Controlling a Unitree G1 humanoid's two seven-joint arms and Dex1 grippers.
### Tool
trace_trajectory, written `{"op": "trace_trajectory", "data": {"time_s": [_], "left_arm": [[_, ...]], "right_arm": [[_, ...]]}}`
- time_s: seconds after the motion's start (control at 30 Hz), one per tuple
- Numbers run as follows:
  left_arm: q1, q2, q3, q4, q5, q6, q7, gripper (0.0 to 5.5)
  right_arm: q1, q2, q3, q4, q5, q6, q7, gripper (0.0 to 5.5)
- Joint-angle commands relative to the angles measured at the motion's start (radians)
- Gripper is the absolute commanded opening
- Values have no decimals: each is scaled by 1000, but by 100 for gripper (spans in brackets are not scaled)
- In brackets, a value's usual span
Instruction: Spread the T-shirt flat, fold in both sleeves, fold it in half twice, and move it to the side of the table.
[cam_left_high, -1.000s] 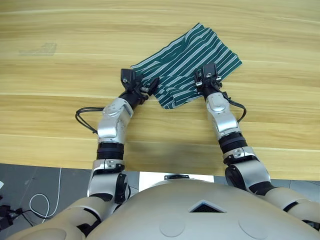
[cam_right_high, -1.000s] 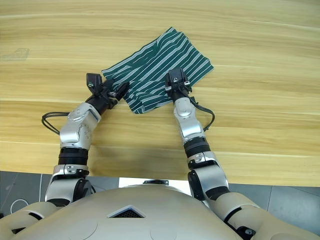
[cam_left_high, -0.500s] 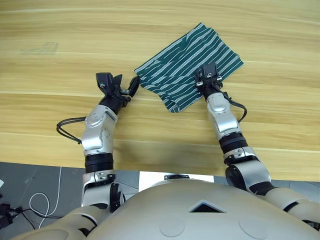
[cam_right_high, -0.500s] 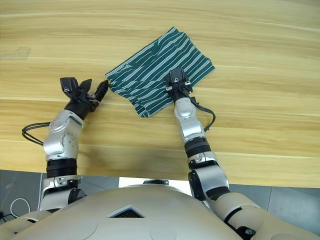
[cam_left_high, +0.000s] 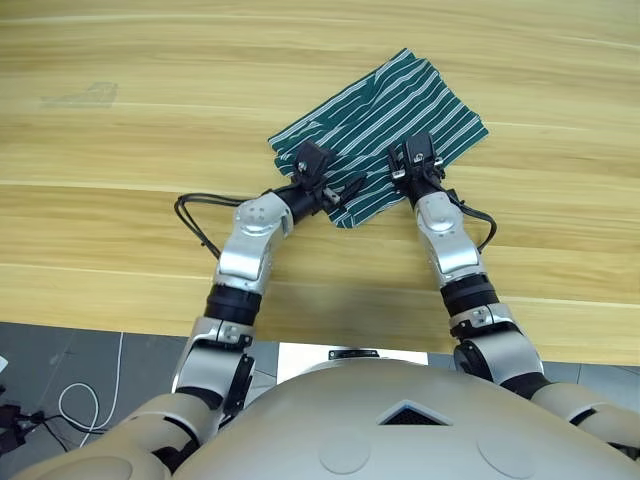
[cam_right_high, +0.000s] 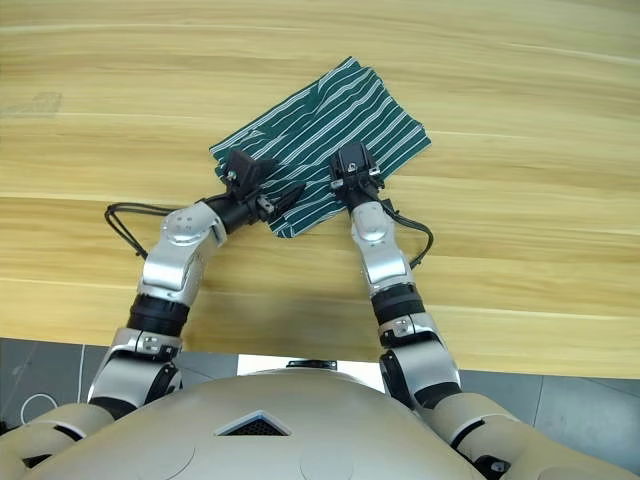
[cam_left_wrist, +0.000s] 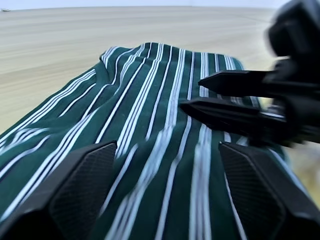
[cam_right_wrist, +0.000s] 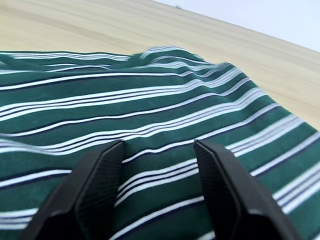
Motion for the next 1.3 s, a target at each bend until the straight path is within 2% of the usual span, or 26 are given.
{"op": "trace_trajectory", "data": {"time_s": [0.03, 0.13, 0.23, 0.4, 0.53, 0.6, 0.7, 0.9, 1.03, 1.17, 1.3], "left_arm": [[-127, -13, 12, 210, 34, -88, -8, 378], [-166, -11, -2, 314, 64, -133, -23, 378], [-113, 19, -16, 302, 78, -161, -64, 378], [57, 47, -30, 222, 82, -182, -79, 378], [241, 55, -25, 46, 49, -117, -59, 378], [358, 71, -8, -90, 31, -51, -24, 378], [507, 70, -13, -282, -3, 58, 23, 378], [680, 26, -120, -593, -41, 213, 125, 378], [652, -5, -100, -655, -73, 221, 165, 378], [620, -109, -131, -668, -108, 231, 224, 378], [616, -145, -191, -739, -72, 148, 257, 378]], "right_arm": [[129, -14, 55, -76, -31, -23, 18, 259], [165, -18, 76, -161, -45, -27, 18, 259], [187, -18, 71, -257, -31, 1, 34, 259], [200, -57, -26, -528, 110, 111, 142, 259], [206, -86, -130, -748, 256, 220, 193, 259], [193, -106, -164, -808, 264, 257, 181, 259], [200, -106, -156, -792, 234, 286, 156, 259], [232, -94, -94, -714, 178, 289, 122, 259], [229, -87, -66, -620, 143, 256, 107, 259], [299, -109, -33, -663, 124, 249, 124, 259], [383, -203, -89, -746, 126, 248, 167, 259]]}}
